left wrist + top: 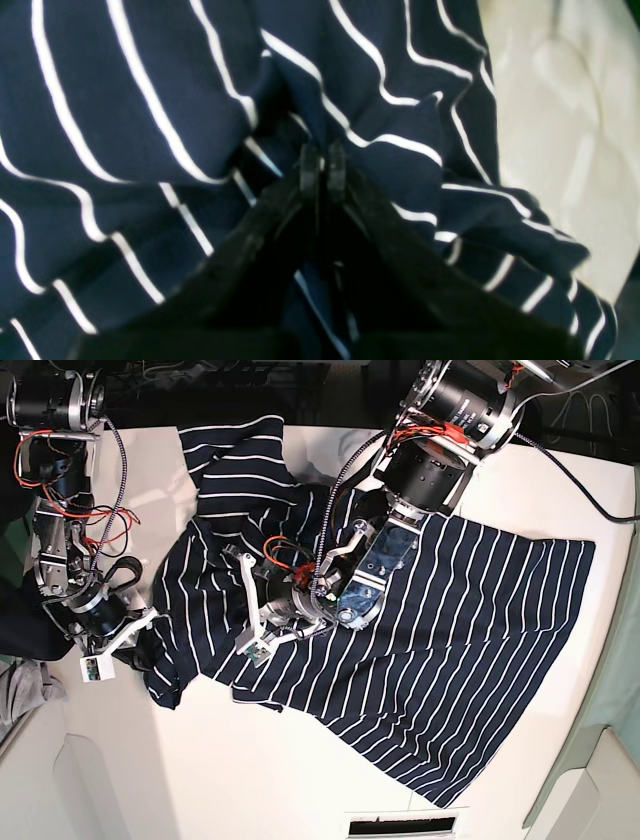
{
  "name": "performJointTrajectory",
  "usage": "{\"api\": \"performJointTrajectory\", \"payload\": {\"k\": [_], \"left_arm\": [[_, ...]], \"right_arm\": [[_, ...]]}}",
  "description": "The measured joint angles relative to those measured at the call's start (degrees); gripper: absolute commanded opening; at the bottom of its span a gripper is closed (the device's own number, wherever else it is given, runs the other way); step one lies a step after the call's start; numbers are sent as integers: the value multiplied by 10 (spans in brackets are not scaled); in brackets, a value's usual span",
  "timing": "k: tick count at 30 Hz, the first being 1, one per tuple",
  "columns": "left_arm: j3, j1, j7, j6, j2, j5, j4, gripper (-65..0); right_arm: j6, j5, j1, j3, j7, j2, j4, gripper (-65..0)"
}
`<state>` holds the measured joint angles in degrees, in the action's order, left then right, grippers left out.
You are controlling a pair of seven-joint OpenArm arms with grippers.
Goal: Layout the t-shirt on the table in an organized manner, then fold the t-shirt properly
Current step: 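Lift the shirt fabric with the left gripper and fold it over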
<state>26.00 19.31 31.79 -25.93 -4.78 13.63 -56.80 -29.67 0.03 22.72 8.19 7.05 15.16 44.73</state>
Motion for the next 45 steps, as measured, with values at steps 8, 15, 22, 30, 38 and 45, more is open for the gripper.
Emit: {"api": "performJointTrajectory", "payload": {"k": [8, 15, 22, 30, 38, 45], "left_arm": [[147, -59, -41, -26, 103, 22, -80, -650], [205, -61, -61, 16, 133, 21, -139, -650], [207, -67, -36, 10, 135, 19, -145, -650], [206, -67, -29, 2, 137, 16, -158, -650], [207, -66, -1, 0, 137, 60, -231, -650], [166, -70, 3, -2, 137, 61, -232, -650]], "right_arm": [[-9, -10, 41, -1, 1, 49, 7, -650], [-21, 27, 103, -3, -7, 79, 7, -542], [4, 61, 111, 0, 6, 85, 10, -201], [5, 136, 73, 1, -41, 40, 10, -223], [5, 44, 44, -9, -47, -75, -9, -650], [18, -16, 23, -37, -45, -64, -32, -650]]}}
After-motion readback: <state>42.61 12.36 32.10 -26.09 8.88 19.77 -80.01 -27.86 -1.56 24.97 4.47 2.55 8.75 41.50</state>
